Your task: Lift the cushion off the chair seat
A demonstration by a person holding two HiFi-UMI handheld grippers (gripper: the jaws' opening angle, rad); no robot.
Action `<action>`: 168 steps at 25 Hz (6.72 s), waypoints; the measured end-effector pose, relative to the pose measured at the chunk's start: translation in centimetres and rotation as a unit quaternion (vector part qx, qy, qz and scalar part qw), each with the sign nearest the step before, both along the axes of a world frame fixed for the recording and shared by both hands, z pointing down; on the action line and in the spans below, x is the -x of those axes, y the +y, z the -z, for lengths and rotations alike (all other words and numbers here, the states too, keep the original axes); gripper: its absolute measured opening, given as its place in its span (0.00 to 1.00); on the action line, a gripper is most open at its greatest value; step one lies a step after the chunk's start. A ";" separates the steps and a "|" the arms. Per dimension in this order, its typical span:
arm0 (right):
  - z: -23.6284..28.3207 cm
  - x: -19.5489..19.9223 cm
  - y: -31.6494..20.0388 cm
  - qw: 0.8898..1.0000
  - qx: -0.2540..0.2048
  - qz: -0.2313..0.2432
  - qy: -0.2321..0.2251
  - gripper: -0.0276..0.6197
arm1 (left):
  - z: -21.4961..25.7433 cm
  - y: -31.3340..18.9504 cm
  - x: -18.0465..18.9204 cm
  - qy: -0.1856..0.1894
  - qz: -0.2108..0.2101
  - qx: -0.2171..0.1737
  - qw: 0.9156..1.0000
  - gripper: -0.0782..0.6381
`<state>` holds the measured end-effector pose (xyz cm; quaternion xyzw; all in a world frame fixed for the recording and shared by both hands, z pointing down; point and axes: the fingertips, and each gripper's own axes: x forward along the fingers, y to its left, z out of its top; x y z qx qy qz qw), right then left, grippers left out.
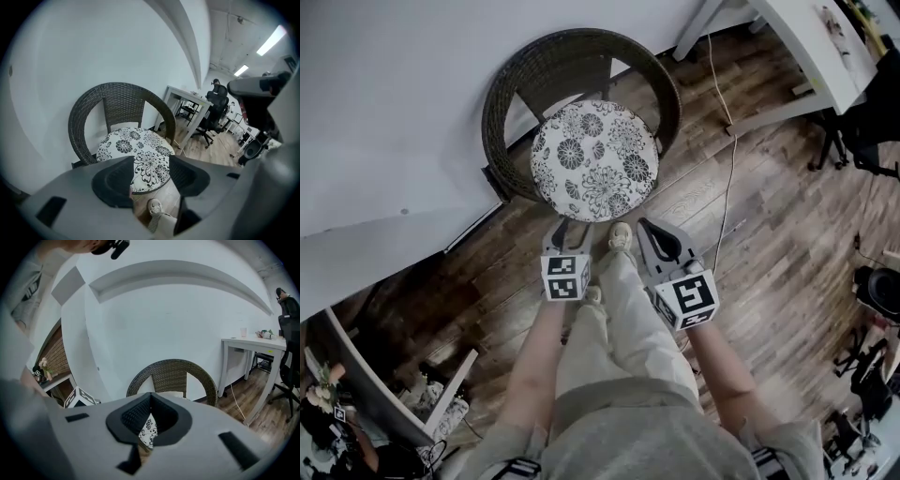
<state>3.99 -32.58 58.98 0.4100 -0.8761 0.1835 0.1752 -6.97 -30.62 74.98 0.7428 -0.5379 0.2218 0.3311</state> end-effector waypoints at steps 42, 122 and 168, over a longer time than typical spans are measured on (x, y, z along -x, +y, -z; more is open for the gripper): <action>-13.0 -0.8 -1.0 0.995 0.095 0.002 -0.007 0.05 | -21.5 0.9 -0.9 -0.101 -0.038 0.147 0.983 0.35; 17.5 -2.7 18.5 0.987 -0.117 -0.111 -0.008 0.05 | 26.8 13.6 -0.2 0.035 -0.040 -0.159 0.986 0.14; 19.4 -3.0 22.0 0.982 -0.140 -0.125 -0.009 0.04 | 35.9 17.3 1.5 0.062 -0.029 -0.254 0.965 0.14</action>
